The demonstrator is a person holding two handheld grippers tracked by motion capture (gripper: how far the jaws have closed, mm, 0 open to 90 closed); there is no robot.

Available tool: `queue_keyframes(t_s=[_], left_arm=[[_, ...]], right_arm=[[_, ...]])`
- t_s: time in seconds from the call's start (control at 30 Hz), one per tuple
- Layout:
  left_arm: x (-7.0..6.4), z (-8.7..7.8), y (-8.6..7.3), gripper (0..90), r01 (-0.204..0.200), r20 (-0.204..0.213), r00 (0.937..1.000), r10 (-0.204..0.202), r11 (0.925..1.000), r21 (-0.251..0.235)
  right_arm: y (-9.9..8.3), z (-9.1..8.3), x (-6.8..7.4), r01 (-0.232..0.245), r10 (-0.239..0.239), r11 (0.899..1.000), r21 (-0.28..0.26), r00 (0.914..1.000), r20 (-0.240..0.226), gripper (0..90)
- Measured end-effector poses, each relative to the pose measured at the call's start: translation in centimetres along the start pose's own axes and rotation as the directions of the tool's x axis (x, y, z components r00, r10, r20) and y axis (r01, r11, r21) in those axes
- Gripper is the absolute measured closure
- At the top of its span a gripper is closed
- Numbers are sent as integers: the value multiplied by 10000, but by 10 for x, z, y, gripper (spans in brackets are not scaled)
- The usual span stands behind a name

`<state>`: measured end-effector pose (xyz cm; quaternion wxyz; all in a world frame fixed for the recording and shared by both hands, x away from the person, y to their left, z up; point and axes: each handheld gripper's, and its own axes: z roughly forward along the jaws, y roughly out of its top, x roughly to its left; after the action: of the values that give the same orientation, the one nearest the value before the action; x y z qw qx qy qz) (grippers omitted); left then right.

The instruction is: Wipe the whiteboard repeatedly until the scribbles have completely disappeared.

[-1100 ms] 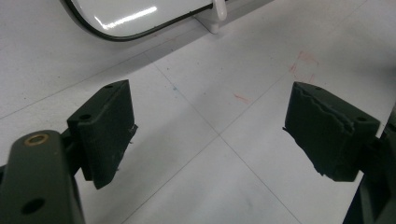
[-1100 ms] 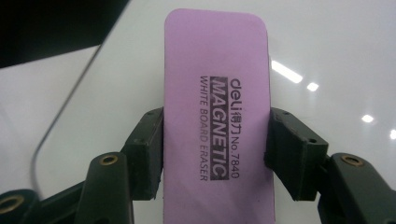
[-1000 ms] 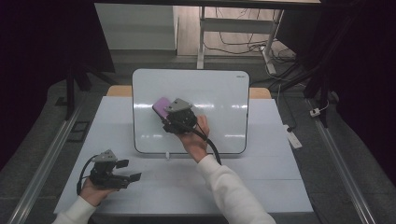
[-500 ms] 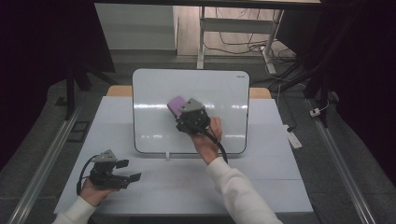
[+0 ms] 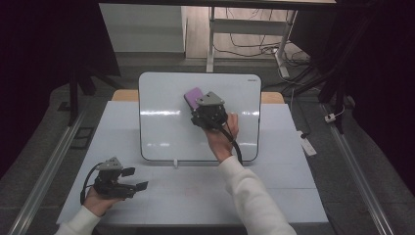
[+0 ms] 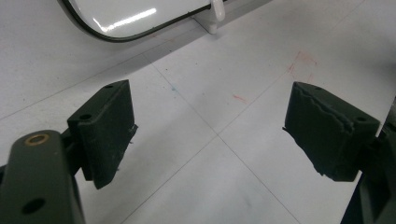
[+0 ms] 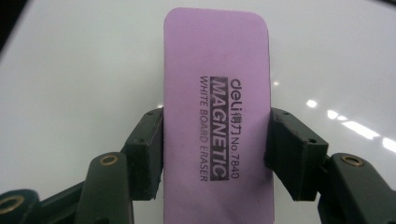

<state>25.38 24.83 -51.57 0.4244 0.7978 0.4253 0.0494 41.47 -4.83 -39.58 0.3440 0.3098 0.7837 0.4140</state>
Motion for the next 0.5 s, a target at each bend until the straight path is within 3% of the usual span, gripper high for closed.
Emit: queue_keyframes(t_s=[0.17, 0.23, 0.33, 0.5], left_arm=[[1, 0, 0, 166, 36, -1, 10000, -36, 10000, -7], [1, 1, 0, 165, 20, 14, 10000, -20, 10000, 33], [0, 2, 0, 165, -14, 27, 10000, 13, 10000, 59], [-1, 1, 0, 165, -11, 3, 10000, 11, 10000, 45]], right_arm=[[-3, 8, 32, 773, -769, 9970, 53, 9950, -633, 408], [-7, 7, 34, 922, -924, 9957, -64, 9938, -610, 408], [-14, 0, 20, 508, -507, 9987, 2, 9968, -613, 407], [-32, -22, -24, -32, 31, 10000, 31, 9993, 382, 407]])
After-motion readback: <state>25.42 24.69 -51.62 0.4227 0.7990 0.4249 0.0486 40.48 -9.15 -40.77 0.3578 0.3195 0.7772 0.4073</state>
